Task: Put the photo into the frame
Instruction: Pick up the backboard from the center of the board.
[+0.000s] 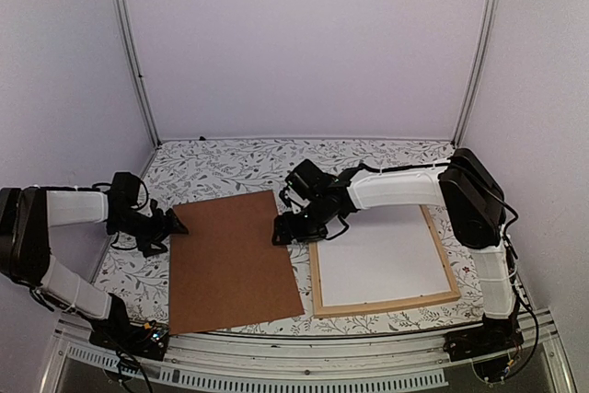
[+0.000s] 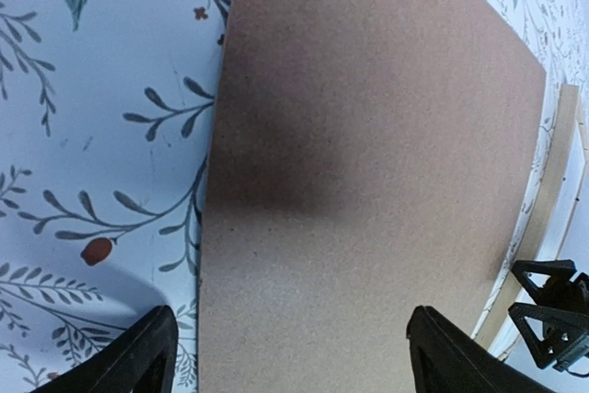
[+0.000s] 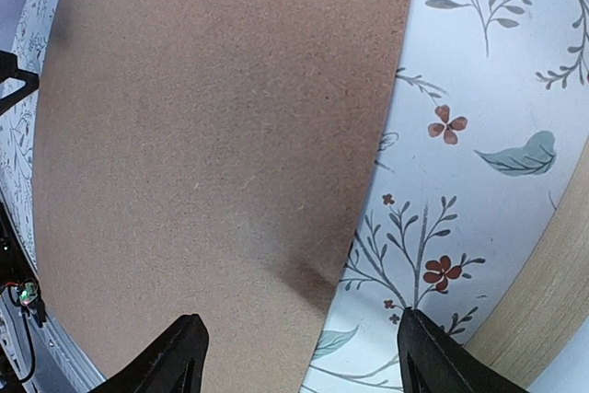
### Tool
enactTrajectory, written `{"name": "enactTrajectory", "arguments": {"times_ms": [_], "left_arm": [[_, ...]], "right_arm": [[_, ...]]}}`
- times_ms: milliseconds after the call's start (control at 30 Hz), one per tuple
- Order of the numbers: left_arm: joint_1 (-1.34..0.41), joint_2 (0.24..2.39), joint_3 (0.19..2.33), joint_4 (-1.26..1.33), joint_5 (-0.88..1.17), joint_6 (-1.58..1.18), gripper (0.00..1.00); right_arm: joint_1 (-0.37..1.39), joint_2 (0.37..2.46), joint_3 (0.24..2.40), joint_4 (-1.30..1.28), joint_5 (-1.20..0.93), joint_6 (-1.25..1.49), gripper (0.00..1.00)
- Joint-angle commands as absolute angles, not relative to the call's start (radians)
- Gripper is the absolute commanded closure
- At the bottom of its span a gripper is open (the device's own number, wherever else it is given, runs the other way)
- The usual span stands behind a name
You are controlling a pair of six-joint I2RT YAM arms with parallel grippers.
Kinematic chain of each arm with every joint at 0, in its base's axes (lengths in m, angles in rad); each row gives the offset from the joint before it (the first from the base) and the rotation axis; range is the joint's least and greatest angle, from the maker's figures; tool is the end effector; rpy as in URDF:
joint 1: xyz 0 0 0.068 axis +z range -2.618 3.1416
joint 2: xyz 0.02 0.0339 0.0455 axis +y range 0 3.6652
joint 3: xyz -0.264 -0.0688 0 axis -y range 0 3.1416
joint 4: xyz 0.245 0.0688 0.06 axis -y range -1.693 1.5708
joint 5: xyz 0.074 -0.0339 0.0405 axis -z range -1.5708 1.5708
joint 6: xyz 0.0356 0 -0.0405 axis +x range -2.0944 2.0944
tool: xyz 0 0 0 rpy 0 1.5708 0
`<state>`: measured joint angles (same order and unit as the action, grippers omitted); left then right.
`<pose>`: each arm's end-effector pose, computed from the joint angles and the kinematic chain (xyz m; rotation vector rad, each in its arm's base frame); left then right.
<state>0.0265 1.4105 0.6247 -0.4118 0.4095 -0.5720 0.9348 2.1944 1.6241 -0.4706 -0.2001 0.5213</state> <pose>0.2327 -0.0080 0.1439 -0.7230 2.7173 -0.7048 0.2722 0.3806 0.1521 -0.6470 2.7145 0.7127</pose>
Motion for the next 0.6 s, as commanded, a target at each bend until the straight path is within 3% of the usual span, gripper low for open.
{"name": "enactTrajectory", "arguments": {"times_ms": [0,567], "left_arm": [[-0.019,1.399,0.563,-0.396,0.408,-0.634,0.11],[-0.063,1.495,0.665,-0.237,0.466,-0.648,0.17]], "right_arm": [[0.898,2.197,1.623,-0.532,-0.170,0.507,0.25],[0.877,2.286,1.669,-0.478,-0.186,0.555,0.25]]}}
